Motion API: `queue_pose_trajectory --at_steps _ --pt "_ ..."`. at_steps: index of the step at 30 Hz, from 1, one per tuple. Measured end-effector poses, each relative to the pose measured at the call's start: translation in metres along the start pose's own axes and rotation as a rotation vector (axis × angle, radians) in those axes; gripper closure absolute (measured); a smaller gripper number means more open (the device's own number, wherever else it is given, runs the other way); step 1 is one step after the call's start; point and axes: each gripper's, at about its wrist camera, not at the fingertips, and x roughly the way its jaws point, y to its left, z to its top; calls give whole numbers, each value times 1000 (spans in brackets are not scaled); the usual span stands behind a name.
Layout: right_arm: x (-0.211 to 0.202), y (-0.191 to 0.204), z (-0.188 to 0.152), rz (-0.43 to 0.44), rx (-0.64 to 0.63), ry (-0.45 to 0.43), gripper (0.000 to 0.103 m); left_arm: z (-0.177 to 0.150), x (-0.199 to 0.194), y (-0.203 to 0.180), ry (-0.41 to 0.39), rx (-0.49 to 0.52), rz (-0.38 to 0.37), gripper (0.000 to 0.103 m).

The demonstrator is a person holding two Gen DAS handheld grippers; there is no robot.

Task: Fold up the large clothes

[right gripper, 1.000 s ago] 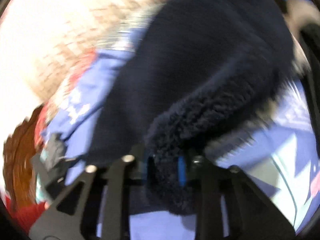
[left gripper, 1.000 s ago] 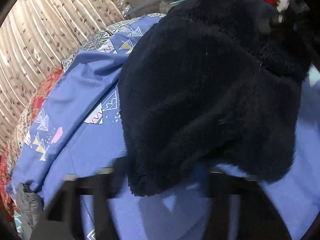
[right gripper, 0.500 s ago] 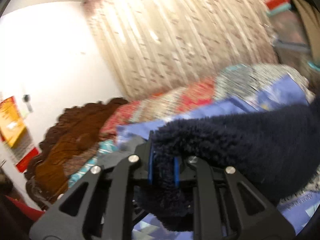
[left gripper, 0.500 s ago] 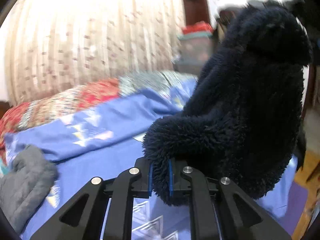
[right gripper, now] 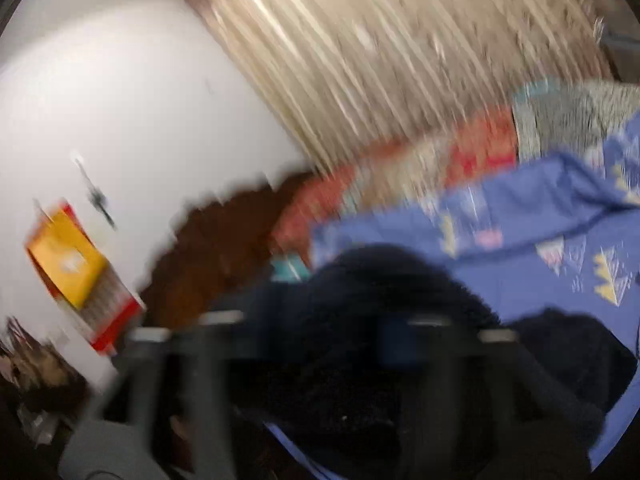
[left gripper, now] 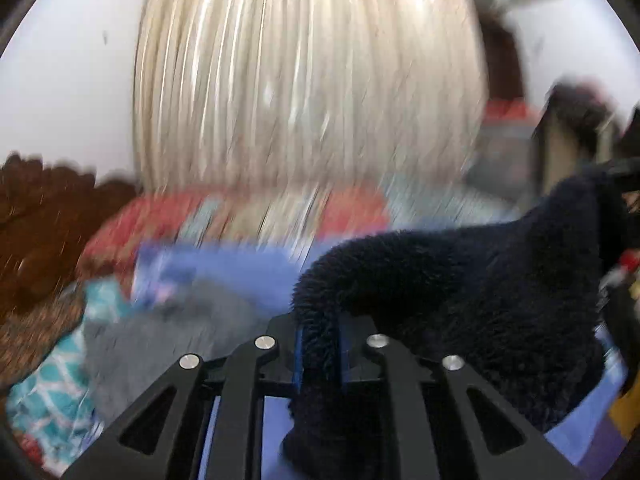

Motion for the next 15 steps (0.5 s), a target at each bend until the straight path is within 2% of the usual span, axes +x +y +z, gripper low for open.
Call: queue_pose_trajectory --at_steps 1,2,4,5,8,10,13,15 --pt "22 -16 -13 -94 20 61 27 -19 40 1 125 30 44 61" --pt "38 -32 -31 -164 48 112 27 -36 60 6 210 49 67 60" --pt "45 -49 -61 -216 60 138 27 -78 88 17 362 53 120 60" --pt "41 -58 -85 -235 52 142 27 -95 93 24 395 36 133 60" --pt "16 -70 -134 -284 25 83 24 -131 70 43 398 -21 119 59" --pt "-9 -73 -175 -376 1 19 22 -150 47 53 378 -39 119 57" --pt "-25 -66 -214 -415 -23 -11 18 -164 40 67 366 -45 137 43" --pt "-25 -66 -229 -422 -21 5 15 -176 36 74 383 -61 137 36"
